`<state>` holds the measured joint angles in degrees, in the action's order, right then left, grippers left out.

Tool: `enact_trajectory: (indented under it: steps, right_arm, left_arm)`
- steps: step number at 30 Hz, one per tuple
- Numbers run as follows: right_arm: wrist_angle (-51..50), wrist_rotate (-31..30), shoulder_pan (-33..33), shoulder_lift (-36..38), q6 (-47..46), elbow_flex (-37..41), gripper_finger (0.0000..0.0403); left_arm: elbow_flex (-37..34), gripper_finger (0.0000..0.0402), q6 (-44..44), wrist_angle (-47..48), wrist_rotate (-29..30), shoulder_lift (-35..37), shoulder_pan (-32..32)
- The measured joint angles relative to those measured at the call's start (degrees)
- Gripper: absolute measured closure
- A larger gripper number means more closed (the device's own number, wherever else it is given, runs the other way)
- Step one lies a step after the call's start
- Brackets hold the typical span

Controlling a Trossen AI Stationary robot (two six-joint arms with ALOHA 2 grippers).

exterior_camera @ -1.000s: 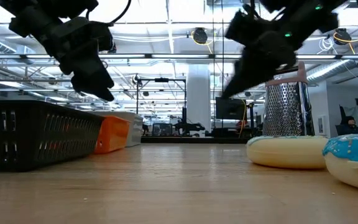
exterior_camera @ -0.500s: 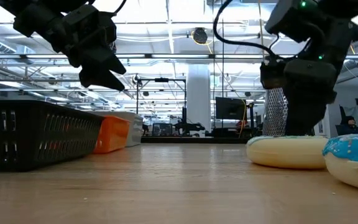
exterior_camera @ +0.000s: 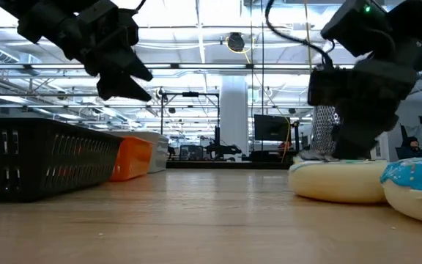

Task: Pick & Place Food Item
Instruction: Put the black donut into the black bin

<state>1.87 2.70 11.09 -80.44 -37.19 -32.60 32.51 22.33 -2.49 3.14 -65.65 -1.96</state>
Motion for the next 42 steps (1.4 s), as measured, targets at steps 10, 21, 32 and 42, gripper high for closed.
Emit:
enact_trajectory:
  steps: [10, 21, 32, 42]
  right_arm:
    - [28.2, -4.5, -3.6, 0.3, 26.8, 0.0, 0.0362]
    - [39.9, -16.5, -6.2, 0.3, 45.9, -0.4, 0.0371]
    - [40.4, -16.7, -6.6, -0.3, 45.9, -0.5, 0.0376]
    - [39.9, -17.7, -6.5, -0.4, 46.1, -0.4, 0.0378]
  left_arm:
    - [0.0, 0.0123, -2.9, -12.1, 5.5, 0.0, 0.0]
    - [0.0, 0.0123, -2.2, -32.8, 4.3, -10.1, 0.1]
    - [7.8, 0.0123, -7.0, -39.0, 0.5, -22.5, 0.0]
    - [15.1, 0.0123, -7.7, -31.9, 0.3, -28.5, 0.0]
